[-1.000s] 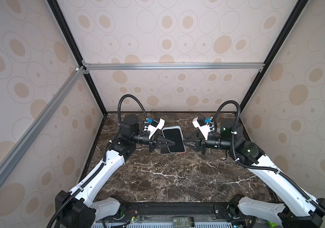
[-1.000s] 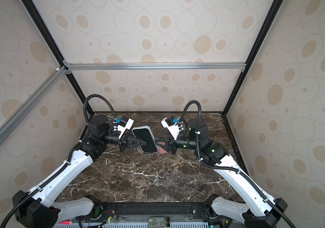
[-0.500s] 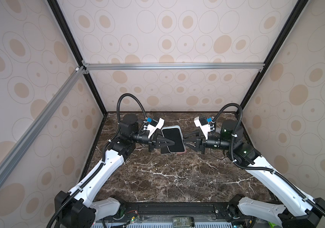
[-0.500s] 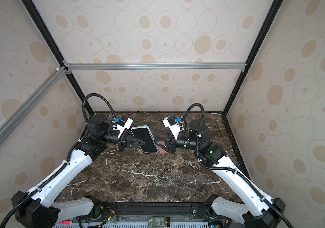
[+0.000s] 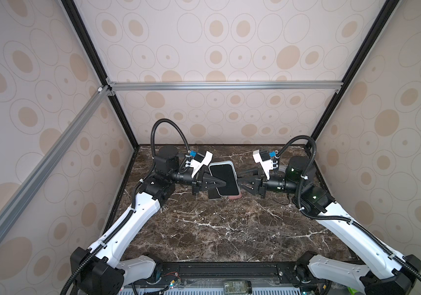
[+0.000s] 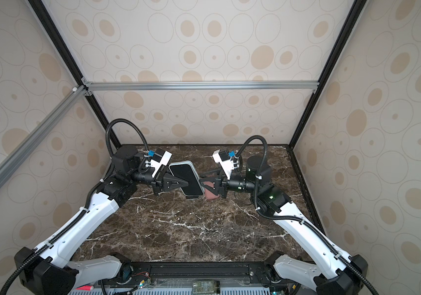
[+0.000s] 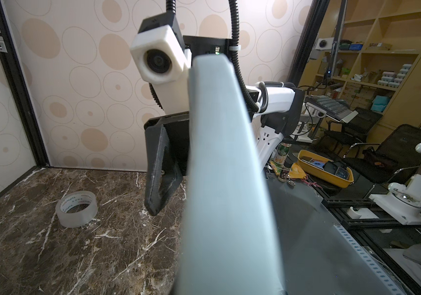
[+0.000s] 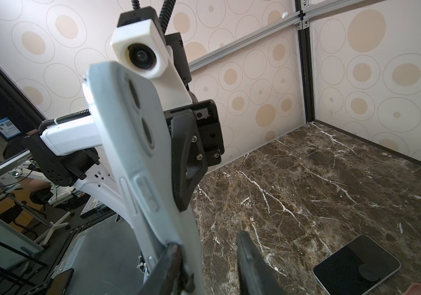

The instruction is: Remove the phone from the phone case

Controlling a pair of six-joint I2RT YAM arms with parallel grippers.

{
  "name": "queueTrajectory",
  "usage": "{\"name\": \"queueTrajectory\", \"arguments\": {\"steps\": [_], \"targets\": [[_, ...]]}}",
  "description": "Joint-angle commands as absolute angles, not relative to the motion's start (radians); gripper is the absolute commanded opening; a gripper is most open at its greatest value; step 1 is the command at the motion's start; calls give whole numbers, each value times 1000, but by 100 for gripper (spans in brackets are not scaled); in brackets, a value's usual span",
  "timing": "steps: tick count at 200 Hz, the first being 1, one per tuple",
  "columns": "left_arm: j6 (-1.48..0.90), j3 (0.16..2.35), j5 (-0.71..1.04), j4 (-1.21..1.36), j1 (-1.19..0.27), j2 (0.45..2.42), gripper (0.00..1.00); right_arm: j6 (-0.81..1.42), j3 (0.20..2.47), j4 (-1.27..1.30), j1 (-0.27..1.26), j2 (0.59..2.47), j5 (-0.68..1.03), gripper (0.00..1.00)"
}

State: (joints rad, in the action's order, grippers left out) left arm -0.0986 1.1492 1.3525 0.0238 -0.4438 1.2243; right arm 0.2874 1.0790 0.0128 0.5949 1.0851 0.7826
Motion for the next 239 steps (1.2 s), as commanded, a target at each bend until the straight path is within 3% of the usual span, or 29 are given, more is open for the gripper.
{"name": "queueTrajectory", "arguments": {"steps": [1, 32, 112, 191, 217, 239], "targets": [[-120, 1152, 1238, -9, -460, 1289, 0, 316, 1091, 192, 639, 1072, 868, 39], [-130, 1161, 1254, -8, -460, 1305, 0, 240, 1121, 117, 643, 1088, 855, 44], [-133, 1160, 1275, -24, -465, 1330, 0, -11, 1153, 100, 676, 1060, 776, 43], [-54, 1183, 1275, -119, -479, 1346, 0, 266, 1143, 187, 675, 1082, 661, 32], [-46, 1183, 1245, -133, -477, 1344, 0, 296, 1149, 183, 669, 1104, 790, 31], [-72, 1174, 1216, -118, -474, 1344, 0, 318, 1129, 183, 665, 1111, 869, 23]]}}
